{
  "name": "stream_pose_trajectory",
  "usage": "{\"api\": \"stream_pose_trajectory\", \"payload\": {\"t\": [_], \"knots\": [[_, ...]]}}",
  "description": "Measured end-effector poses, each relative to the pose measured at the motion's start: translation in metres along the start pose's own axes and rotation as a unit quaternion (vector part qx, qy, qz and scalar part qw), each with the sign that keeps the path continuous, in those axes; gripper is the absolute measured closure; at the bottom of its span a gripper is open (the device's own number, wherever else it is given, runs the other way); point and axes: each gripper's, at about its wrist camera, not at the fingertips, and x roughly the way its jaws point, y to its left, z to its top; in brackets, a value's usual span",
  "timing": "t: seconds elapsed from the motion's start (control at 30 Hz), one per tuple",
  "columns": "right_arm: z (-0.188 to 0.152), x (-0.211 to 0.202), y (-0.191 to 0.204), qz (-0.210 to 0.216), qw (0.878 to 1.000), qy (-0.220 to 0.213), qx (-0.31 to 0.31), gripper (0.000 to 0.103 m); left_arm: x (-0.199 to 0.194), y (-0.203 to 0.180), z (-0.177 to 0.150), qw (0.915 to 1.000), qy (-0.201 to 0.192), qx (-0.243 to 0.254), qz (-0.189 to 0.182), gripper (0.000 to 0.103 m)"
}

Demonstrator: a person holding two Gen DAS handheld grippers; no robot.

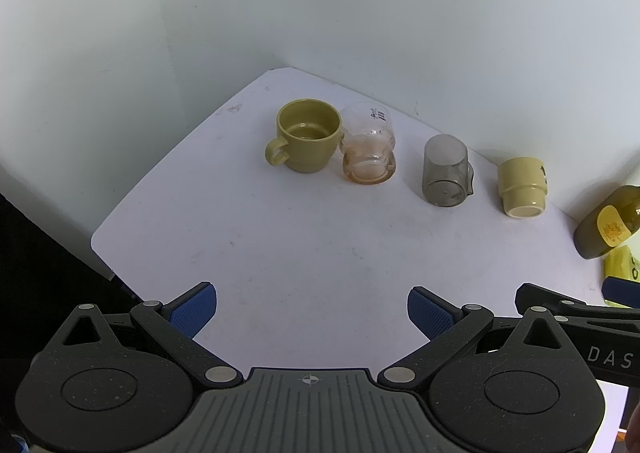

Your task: Flip cup upright

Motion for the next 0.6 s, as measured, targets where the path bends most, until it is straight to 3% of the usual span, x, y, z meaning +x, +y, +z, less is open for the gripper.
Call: {"api": "stream_pose_trajectory", "payload": {"t": [0.6], "knots": [[-0.0003,0.0023,0.0008,-0.001,1.0,-0.003,0.0,0.0,-0.0011,0.0021,-0.0009,1.0,-0.005,-0.001,-0.003,0.0]]}}
